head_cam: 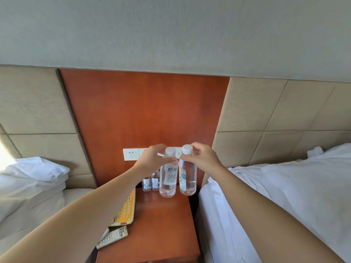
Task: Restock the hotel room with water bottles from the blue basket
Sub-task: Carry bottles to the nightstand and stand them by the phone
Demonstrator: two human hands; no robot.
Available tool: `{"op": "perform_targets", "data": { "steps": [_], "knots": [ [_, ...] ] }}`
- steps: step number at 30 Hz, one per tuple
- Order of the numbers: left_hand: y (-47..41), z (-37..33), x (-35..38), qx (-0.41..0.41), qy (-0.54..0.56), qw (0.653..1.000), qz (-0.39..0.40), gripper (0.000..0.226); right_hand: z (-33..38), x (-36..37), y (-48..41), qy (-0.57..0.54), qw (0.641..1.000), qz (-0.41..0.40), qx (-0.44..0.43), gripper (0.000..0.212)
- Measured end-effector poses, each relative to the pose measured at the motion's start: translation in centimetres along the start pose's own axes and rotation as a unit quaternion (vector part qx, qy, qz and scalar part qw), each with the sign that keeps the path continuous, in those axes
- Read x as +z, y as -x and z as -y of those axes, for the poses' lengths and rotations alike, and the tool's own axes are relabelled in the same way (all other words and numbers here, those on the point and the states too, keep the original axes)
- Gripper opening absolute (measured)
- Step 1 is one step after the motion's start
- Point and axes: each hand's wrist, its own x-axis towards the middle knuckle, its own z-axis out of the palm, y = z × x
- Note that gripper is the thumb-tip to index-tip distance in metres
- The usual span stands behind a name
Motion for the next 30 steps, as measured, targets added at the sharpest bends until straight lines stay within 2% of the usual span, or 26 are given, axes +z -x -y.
{"op": "perform_targets", "data": {
  "steps": [8,14,19,23,30],
  "knots": [
    [-8.6,3.4,4.3,-0.038,-0.014,0.999,0.001,0.024,-5.9,-1.0,-9.5,-0.002,0.998,0.069,0.000,0.020],
    [-11.3,7.9,7.5,-0.058,-0.043,0.997,0.015,0.027,-11.5,0.9,-12.4,-0.013,0.997,0.077,0.013,0.023],
    [-11.7,13.0,10.7,-0.063,-0.069,0.996,0.009,0.036,-16.8,4.0,-13.4,0.001,0.996,0.083,0.015,0.024],
    [-10.9,17.0,12.8,-0.060,-0.054,0.997,-0.011,0.026,-21.3,6.9,-13.3,0.019,0.998,0.066,0.005,0.023],
    [-8.9,24.1,17.0,-0.052,-0.058,0.996,-0.045,0.024,-29.0,12.3,-11.7,0.014,0.999,0.036,-0.022,0.025]
  ]
}}
